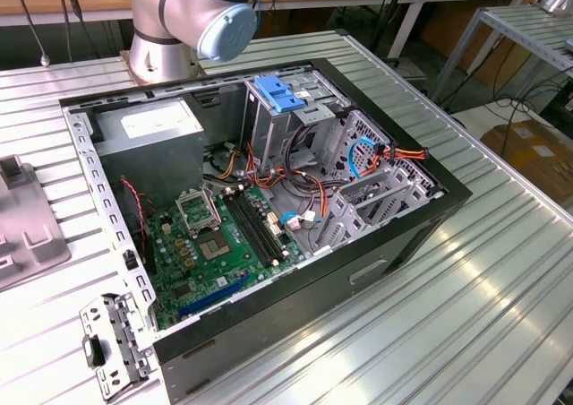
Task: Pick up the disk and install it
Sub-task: 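Pick up the disk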
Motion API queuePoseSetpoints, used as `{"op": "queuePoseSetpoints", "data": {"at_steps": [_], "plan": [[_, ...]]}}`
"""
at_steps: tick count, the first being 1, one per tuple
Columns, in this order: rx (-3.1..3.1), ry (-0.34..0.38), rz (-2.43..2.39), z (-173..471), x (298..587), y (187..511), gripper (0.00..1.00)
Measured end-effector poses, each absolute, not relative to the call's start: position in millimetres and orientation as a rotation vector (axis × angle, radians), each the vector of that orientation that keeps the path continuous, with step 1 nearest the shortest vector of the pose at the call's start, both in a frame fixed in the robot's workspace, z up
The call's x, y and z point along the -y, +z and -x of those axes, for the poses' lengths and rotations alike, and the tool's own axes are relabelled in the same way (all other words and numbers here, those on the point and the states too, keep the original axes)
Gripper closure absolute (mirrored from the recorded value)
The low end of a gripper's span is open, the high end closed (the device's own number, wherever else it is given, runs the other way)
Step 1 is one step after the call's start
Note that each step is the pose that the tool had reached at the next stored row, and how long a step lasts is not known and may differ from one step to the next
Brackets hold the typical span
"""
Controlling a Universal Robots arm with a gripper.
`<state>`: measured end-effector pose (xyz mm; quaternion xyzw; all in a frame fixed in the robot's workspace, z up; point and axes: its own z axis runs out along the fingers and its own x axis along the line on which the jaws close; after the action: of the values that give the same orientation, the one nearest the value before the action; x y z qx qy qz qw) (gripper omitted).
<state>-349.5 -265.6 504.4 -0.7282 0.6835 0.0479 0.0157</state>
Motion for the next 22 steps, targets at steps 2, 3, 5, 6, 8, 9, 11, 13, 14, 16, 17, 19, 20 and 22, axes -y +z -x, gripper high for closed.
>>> {"op": "queuePoseSetpoints", "data": {"at_steps": [2, 3, 5, 6, 8, 9, 11, 13, 14, 16, 17, 19, 20, 22], "plan": [[-2.126, 0.149, 2.265, 348.1, 266.2, 504.3, 0.63], [-2.126, 0.149, 2.265, 347.0, 266.5, 504.4, 0.63], [-2.126, 0.149, 2.265, 345.7, 266.8, 504.4, 0.63], [-2.126, 0.149, 2.265, 344.9, 267.0, 504.3, 0.63], [-2.126, 0.149, 2.265, 343.5, 267.3, 504.4, 0.63], [-2.126, 0.149, 2.265, 342.9, 267.5, 504.4, 0.63], [-2.126, 0.149, 2.265, 341.8, 267.9, 504.4, 0.63], [-2.126, 0.149, 2.265, 340.5, 268.4, 504.4, 0.63], [-2.126, 0.149, 2.265, 339.5, 268.7, 504.4, 0.63], [-2.126, 0.149, 2.265, 338.4, 269.1, 504.4, 0.63], [-2.126, 0.149, 2.265, 337.6, 269.3, 504.4, 0.63], [-2.126, 0.149, 2.265, 336.3, 269.8, 504.4, 0.63], [-2.126, 0.149, 2.265, 335.9, 270.0, 504.4, 0.63], [-2.126, 0.149, 2.265, 334.7, 270.5, 504.4, 0.63]]}}
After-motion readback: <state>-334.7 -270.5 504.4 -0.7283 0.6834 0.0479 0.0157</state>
